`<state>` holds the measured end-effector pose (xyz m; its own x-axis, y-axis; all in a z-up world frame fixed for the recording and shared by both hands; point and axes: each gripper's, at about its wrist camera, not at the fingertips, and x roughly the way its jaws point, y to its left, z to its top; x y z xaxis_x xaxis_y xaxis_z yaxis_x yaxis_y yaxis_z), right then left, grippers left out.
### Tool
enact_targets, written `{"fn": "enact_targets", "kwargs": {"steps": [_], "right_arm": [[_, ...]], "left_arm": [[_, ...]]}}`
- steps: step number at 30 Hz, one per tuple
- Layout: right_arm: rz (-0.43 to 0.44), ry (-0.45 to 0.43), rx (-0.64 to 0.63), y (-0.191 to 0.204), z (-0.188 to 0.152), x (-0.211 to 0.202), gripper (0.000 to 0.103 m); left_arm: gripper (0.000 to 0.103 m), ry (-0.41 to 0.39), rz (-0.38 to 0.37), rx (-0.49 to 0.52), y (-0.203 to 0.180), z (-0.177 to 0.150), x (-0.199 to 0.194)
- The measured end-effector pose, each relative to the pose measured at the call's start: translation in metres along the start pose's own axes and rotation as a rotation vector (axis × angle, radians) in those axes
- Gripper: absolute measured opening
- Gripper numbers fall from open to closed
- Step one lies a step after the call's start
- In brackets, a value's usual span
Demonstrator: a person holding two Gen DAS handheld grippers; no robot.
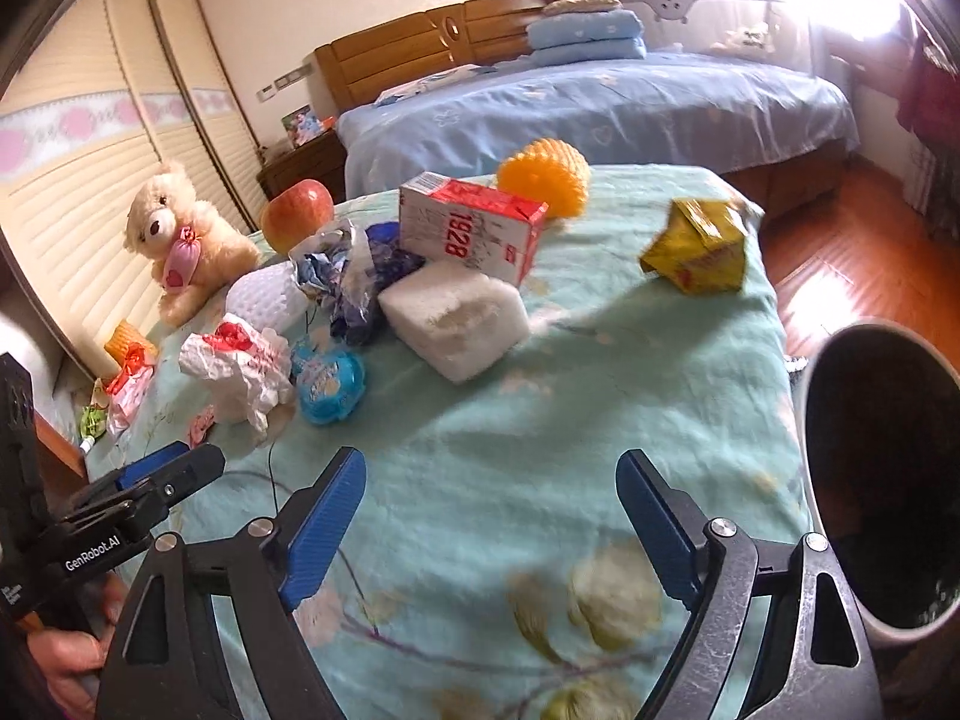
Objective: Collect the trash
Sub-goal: 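Move both open tools back over the table items, then grasp the white foam block with the right tool while the left tool grasps the crumpled white tissue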
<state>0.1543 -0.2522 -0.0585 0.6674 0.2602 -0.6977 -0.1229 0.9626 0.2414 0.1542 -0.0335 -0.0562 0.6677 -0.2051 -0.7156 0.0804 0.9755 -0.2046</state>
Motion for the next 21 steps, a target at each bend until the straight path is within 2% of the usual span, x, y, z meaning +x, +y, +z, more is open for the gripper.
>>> {"fn": "enact_targets", "kwargs": {"steps": [8, 14, 16, 18, 19, 21], "right_arm": [[0.006, 0.006, -0.041, 0.003, 0.029, 0.027, 0.087], [0.013, 0.033, -0.073, 0.009, 0.042, 0.047, 0.087], [0.008, 0.047, -0.085, 0.012, 0.043, 0.053, 0.085], [-0.003, 0.053, -0.094, 0.014, 0.042, 0.056, 0.065], [-0.014, 0.056, -0.095, 0.014, 0.041, 0.056, 0.048], [-0.018, 0.046, -0.082, 0.012, 0.039, 0.051, 0.047]], "left_arm": [[0.075, -0.019, 0.019, -0.026, 0.005, 0.025, 0.013], [0.073, -0.026, 0.048, -0.011, 0.001, 0.028, 0.024], [0.055, -0.020, 0.040, -0.006, 0.000, 0.027, 0.026], [0.045, -0.018, 0.034, 0.000, -0.001, 0.025, 0.026], [0.032, -0.020, 0.031, 0.004, -0.002, 0.025, 0.025], [0.017, -0.010, 0.013, 0.005, -0.002, 0.023, 0.024]]}}
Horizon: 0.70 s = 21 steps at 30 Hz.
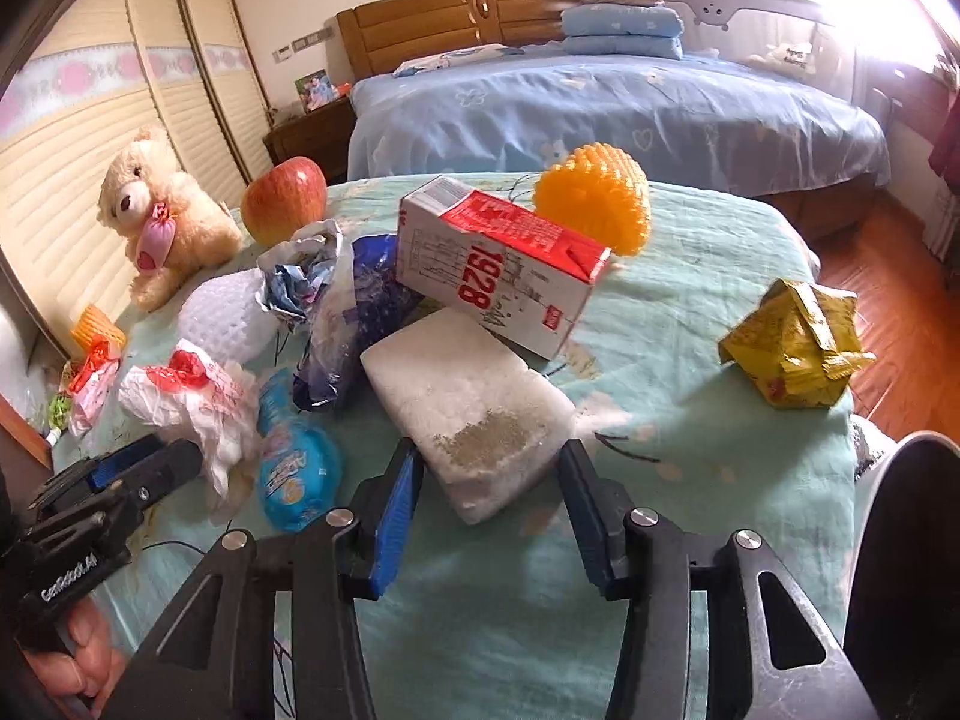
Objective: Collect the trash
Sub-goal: 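Grasp the white foam block with the right tool while the left tool grasps the crumpled white tissue, then carry the foam block with the right tool while the left tool carries the tissue over the bin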
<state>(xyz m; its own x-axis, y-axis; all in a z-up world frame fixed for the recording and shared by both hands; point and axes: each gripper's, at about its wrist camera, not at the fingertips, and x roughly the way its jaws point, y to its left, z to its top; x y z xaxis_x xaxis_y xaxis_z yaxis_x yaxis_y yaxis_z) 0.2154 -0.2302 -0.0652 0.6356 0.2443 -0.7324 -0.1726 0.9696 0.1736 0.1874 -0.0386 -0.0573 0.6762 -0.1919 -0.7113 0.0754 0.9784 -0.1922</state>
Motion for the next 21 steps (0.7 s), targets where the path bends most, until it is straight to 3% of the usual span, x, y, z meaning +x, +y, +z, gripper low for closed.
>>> {"fn": "enact_targets", "kwargs": {"steps": [6, 9, 18, 20, 21], "right_arm": [[-0.008, -0.040, 0.032, -0.007, -0.012, -0.025, 0.045], [-0.011, -0.054, 0.065, -0.013, -0.022, -0.038, 0.045], [-0.012, -0.100, 0.154, -0.028, -0.047, -0.071, 0.045], [-0.016, -0.098, 0.165, -0.031, -0.051, -0.073, 0.045], [-0.016, -0.097, 0.169, -0.032, -0.054, -0.074, 0.045]], "left_arm": [[0.013, -0.007, -0.032, 0.015, -0.005, -0.010, -0.011], [0.001, -0.014, -0.052, 0.027, -0.007, -0.013, -0.017], [0.001, -0.021, -0.061, 0.049, -0.012, -0.021, -0.028], [0.004, -0.013, -0.063, 0.036, -0.008, -0.022, -0.025], [0.012, -0.005, -0.062, 0.028, -0.007, -0.021, -0.023]]}}
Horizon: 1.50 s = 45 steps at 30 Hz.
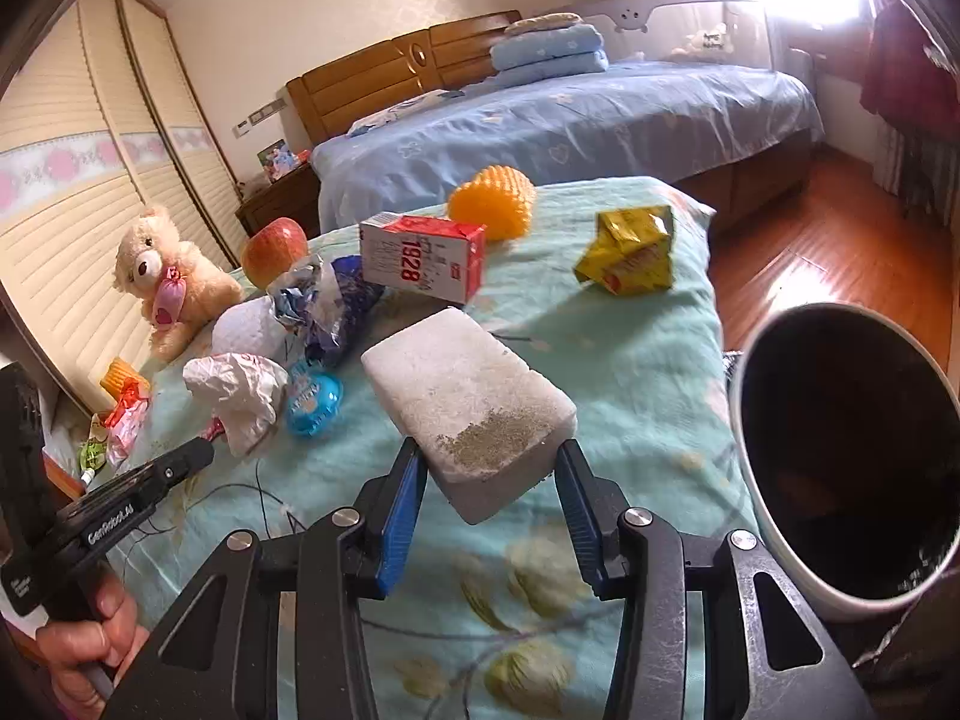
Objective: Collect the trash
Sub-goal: 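Carry the foam block with the right tool while the left tool carries the tissue over the bin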
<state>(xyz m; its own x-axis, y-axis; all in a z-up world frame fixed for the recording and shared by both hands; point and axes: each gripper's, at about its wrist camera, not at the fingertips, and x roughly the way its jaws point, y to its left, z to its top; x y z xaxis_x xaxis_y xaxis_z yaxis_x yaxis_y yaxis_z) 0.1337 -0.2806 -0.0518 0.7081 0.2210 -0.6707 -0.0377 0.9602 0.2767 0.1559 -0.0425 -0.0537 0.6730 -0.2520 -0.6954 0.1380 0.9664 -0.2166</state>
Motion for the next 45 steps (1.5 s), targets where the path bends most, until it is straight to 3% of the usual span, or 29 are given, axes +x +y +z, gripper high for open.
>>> {"fn": "enact_targets", "kwargs": {"steps": [2, 3, 4, 7, 8, 9, 10, 22, 45], "right_arm": [[-0.003, 0.001, 0.011, -0.003, -0.003, -0.003, 0.045], [-0.003, 0.001, 0.017, -0.004, -0.003, -0.004, 0.045], [-0.001, 0.000, 0.024, -0.005, -0.004, -0.005, 0.045], [-0.001, -0.003, 0.033, -0.005, -0.007, -0.008, 0.045], [-0.002, -0.003, 0.032, -0.005, -0.008, -0.009, 0.045], [-0.003, -0.002, 0.032, -0.004, -0.008, -0.009, 0.045], [-0.005, -0.001, 0.031, -0.004, -0.009, -0.009, 0.045], [-0.020, -0.044, 0.053, -0.014, -0.016, -0.031, 0.045], [-0.185, -0.104, 0.182, -0.088, -0.036, -0.077, 0.045]], "left_arm": [[0.031, 0.007, 0.012, -0.006, 0.002, 0.002, 0.004], [0.047, 0.011, 0.024, -0.007, 0.002, 0.003, 0.008], [0.049, 0.011, 0.028, -0.007, 0.002, 0.004, 0.010], [0.047, 0.033, 0.046, 0.004, 0.001, 0.007, 0.023], [0.041, 0.049, 0.041, 0.005, 0.001, 0.008, 0.028], [0.019, 0.067, 0.028, 0.006, 0.001, 0.008, 0.032], [0.015, 0.078, 0.018, 0.008, 0.001, 0.008, 0.034], [0.013, -0.010, -0.046, 0.011, -0.008, 0.000, -0.004], [0.013, 0.034, -0.231, 0.257, -0.139, -0.021, 0.002]]}}
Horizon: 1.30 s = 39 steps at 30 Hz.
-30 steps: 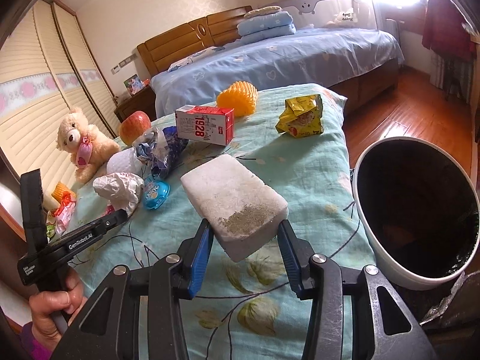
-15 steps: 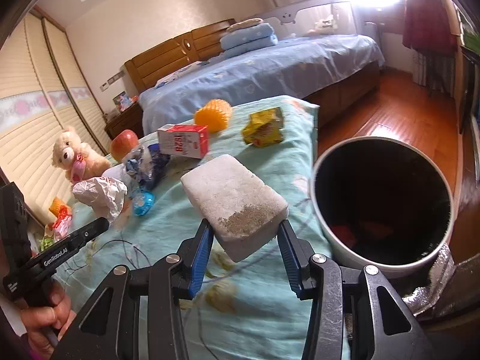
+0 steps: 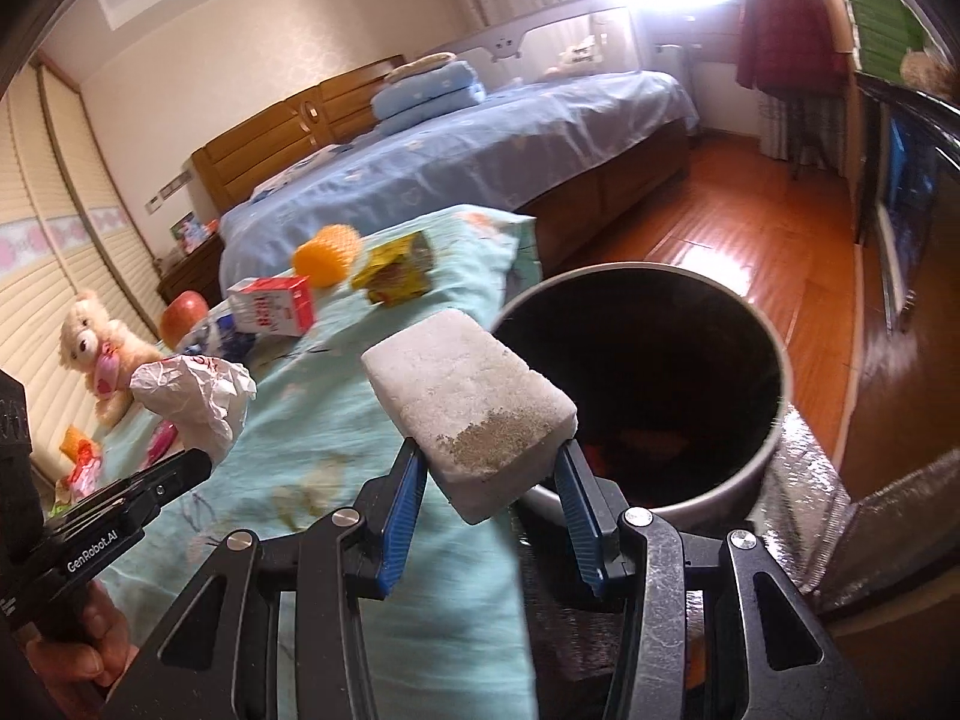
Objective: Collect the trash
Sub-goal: 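Carry the foam block with the right tool while the left tool carries the tissue over the bin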
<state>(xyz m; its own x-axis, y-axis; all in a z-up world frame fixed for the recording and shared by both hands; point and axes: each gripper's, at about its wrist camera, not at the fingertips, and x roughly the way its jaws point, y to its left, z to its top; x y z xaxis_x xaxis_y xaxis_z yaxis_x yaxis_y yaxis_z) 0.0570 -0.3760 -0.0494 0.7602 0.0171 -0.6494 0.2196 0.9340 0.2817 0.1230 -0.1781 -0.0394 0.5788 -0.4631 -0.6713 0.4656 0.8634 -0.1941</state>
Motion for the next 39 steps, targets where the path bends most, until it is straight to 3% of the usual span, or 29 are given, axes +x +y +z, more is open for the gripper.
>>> {"fn": "enact_targets", "kwargs": {"steps": [20, 39], "right_arm": [[-0.099, -0.007, 0.078, -0.056, 0.012, -0.002, 0.045], [-0.116, 0.014, 0.105, -0.084, 0.032, 0.010, 0.046]], "left_arm": [[0.013, 0.040, -0.071, 0.105, -0.077, 0.018, 0.038], [0.013, 0.095, -0.096, 0.153, -0.109, 0.038, 0.071]]}}
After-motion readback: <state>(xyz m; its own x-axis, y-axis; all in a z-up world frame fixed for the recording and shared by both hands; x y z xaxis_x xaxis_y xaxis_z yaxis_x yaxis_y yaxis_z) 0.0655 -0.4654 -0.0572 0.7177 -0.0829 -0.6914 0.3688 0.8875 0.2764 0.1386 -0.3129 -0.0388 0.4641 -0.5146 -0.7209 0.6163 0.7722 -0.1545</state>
